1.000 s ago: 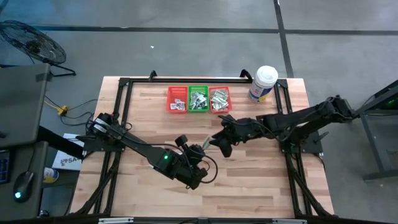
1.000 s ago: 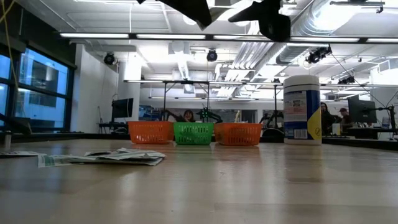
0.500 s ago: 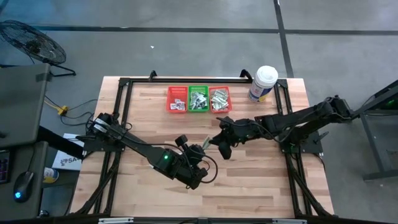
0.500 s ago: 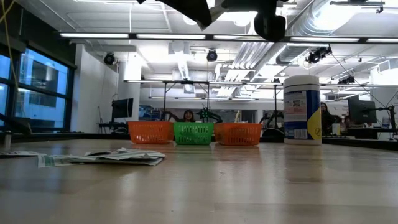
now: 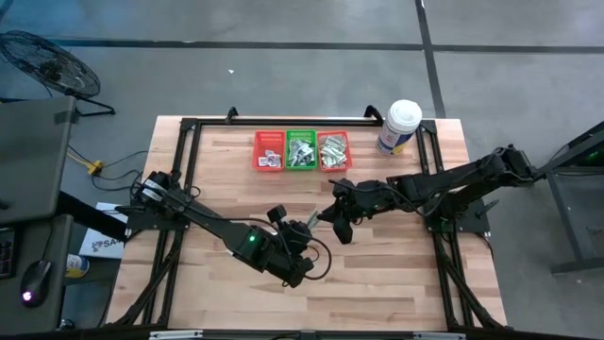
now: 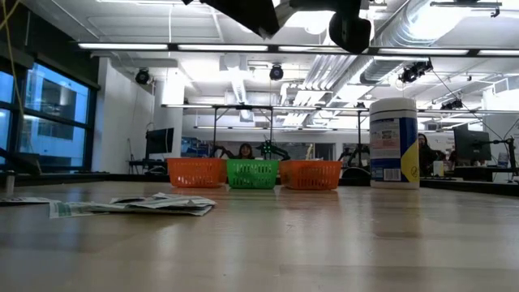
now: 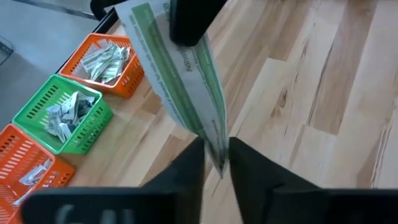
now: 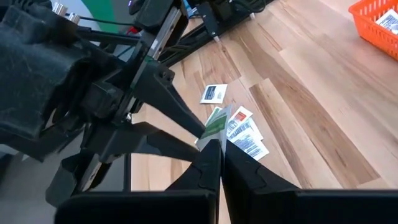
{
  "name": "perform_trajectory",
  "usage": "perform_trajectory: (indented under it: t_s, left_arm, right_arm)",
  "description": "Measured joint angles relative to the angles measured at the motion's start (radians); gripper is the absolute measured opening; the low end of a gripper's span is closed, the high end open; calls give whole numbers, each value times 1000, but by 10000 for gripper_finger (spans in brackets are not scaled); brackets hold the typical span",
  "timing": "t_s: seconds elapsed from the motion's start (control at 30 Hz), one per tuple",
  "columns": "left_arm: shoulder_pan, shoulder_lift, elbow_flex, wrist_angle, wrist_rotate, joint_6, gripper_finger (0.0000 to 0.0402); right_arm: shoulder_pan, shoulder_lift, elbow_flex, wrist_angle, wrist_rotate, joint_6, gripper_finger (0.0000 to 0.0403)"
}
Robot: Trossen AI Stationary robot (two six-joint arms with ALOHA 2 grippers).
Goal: Pick & Place First Aid Supplies
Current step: Put the bandage pack into the right orange bin
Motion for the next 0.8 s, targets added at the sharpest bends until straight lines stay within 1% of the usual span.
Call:
perform_trajectory:
  t_s: [0.13,0.27,0.37,0.43,0.53,0.7,0.8]
  left_arm:
    - [0,0,0,0,-1,5,134]
    - [0,0,0,-25,-25,-1,199]
    - [0,0,0,-126,-42,-88,232]
    - [0,-8,0,-227,-50,-196,244]
    - [0,-22,0,-356,-58,-323,249]
    - [-1,-62,-9,-508,-83,-419,250]
    - [0,-104,-41,-530,-107,-454,250]
  right_arm:
    - [0,0,0,0,2,-2,1]
    - [-3,0,0,-6,25,-3,0]
    - [-12,-1,0,-41,34,-3,0]
    - [-25,-1,0,-84,34,-3,0]
    - [-47,-1,0,-139,35,-3,0]
    - [-104,-1,0,-186,26,-25,0]
    - [-147,-1,0,-193,9,-42,0]
